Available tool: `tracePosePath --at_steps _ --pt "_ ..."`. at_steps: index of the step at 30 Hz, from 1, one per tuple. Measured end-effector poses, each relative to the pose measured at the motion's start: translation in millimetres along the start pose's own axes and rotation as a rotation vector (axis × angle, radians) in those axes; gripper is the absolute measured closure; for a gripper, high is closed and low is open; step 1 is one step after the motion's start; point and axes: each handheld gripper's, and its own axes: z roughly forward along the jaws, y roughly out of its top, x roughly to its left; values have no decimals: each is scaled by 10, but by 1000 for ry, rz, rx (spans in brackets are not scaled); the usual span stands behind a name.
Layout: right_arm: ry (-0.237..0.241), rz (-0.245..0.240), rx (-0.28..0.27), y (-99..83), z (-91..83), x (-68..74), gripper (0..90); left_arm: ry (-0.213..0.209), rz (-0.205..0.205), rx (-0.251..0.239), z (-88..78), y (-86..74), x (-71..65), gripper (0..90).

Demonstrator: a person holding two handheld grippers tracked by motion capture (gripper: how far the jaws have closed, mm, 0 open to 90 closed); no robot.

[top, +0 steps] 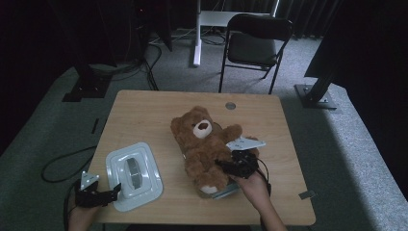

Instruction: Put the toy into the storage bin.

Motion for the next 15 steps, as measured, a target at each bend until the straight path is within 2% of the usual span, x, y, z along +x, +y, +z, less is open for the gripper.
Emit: tracePosePath --at_steps 5,9,12,15 --pt "-19 15 2 -42 -84 -127 589 4 3 4 10 10 -2 8" --pt "8 21 -2 -51 -141 -170 486 -8 1 6 33 18 -7 8" --pt "19 23 -10 -23 -180 -161 389 -27 -10 12 70 37 -29 8" --pt "40 37 -18 29 -216 -136 289 -35 -2 14 105 67 -69 8"
